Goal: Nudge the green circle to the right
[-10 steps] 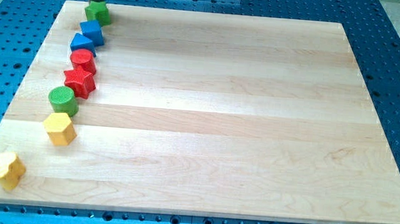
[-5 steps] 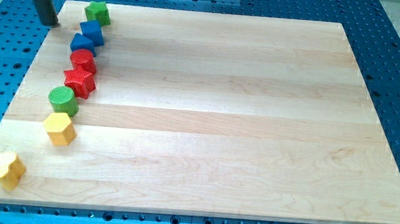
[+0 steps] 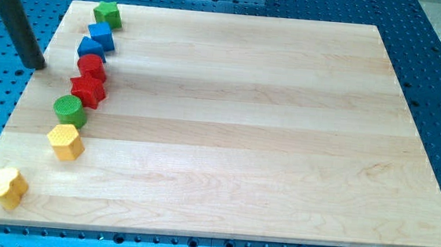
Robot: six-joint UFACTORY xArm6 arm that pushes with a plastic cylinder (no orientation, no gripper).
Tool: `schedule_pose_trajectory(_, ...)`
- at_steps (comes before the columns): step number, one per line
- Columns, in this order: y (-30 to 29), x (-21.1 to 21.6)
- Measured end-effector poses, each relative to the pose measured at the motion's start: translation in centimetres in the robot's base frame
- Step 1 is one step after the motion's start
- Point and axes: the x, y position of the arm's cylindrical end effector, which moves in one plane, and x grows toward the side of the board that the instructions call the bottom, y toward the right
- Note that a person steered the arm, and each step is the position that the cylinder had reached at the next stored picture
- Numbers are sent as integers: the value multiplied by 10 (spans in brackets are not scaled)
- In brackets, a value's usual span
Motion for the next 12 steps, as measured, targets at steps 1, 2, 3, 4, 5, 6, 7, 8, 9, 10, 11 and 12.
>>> schedule_pose_trajectory(1,1,0)
schedule_pose_trajectory(2,1,66)
schedule_pose_trajectory(3,0,75)
schedule_pose_trajectory(4,0,80)
schedule_pose_trajectory(5,0,118)
schedule_pose_trajectory(6,0,121)
schedule_pose_trajectory(7,0,128)
schedule_pose_trajectory(8,0,127)
schedule_pose_trajectory(9,1,129)
schedule_pose_trajectory(10,0,131)
schedule_pose_trajectory(11,19,126)
schedule_pose_trajectory(12,83,98)
